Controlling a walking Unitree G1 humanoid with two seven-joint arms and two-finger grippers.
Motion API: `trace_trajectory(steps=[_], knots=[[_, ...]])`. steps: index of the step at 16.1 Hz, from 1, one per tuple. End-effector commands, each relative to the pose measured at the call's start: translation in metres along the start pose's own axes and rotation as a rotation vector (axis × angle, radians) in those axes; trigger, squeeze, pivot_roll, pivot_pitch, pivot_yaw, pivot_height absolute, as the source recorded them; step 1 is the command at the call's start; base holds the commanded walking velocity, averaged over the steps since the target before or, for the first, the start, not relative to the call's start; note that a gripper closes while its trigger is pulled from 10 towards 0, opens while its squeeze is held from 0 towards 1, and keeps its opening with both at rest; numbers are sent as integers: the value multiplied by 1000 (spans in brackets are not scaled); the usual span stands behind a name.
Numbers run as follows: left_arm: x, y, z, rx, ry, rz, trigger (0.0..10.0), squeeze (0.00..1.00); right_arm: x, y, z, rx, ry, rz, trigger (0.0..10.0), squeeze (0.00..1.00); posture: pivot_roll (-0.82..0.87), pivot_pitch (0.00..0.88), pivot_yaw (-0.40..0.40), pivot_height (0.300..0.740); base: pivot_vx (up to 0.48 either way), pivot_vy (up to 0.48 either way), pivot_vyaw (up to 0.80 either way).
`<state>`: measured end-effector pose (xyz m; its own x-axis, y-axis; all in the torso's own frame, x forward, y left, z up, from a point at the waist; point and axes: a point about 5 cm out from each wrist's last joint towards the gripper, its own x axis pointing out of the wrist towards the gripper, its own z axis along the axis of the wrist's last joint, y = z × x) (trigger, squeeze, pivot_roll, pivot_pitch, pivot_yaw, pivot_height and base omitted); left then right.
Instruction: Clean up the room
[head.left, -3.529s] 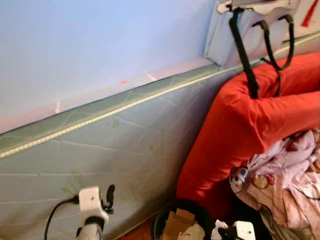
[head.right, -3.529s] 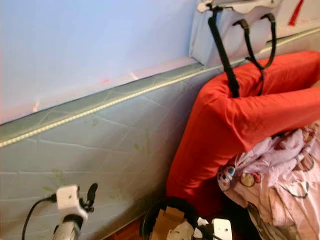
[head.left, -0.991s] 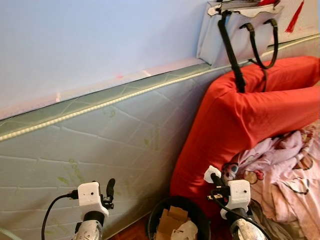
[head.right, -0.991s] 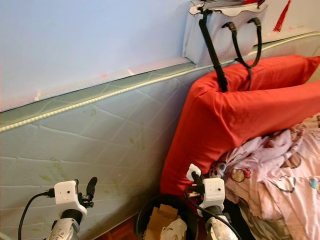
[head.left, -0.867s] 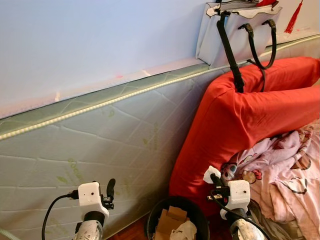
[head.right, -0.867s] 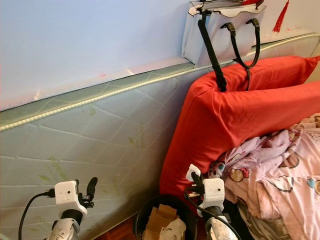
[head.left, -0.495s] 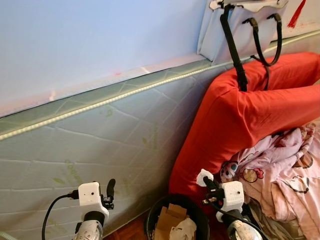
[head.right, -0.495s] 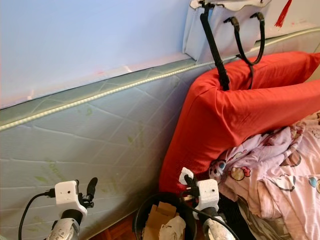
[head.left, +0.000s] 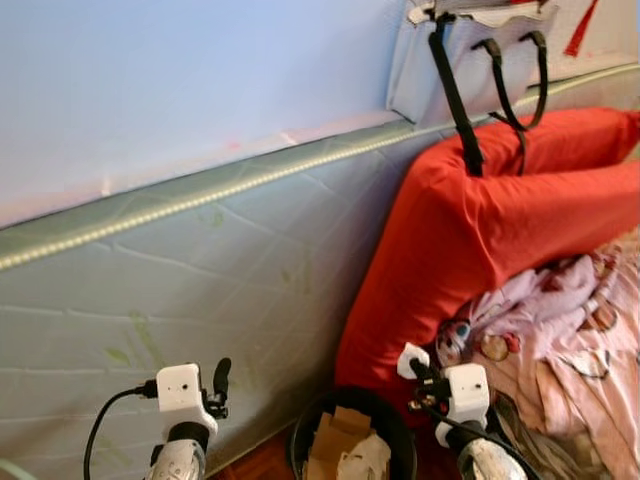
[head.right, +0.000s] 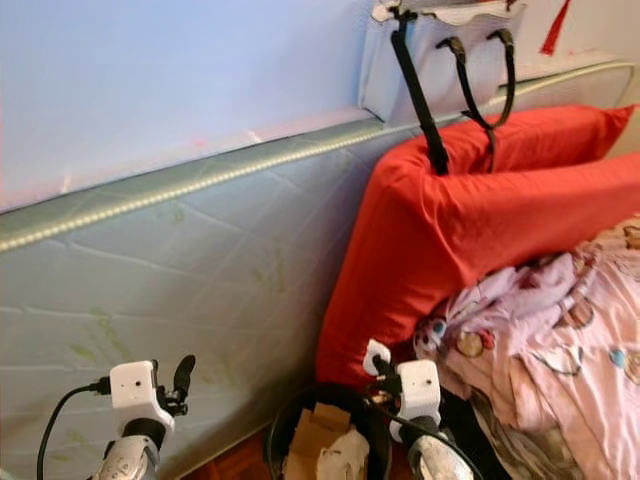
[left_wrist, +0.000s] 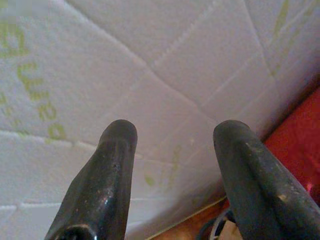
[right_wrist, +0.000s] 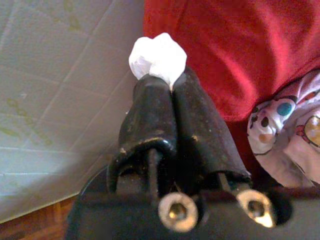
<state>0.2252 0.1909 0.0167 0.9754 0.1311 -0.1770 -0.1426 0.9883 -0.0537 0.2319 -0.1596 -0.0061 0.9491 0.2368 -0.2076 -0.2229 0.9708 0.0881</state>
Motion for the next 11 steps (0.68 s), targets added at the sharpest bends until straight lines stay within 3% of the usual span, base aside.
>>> trace_trajectory(steps=[1, 11], knots=[[1, -2, 0, 17, 5, -14, 10000, 0, 0, -1, 0, 1, -3, -5, 10000, 0, 32, 0, -30, 665, 0, 0, 0], [0, -3, 1, 19, 7, -15, 10000, 0, 2, 0, 3, -2, -2, -4, 10000, 0, 36, 0, -29, 665, 0, 0, 0]])
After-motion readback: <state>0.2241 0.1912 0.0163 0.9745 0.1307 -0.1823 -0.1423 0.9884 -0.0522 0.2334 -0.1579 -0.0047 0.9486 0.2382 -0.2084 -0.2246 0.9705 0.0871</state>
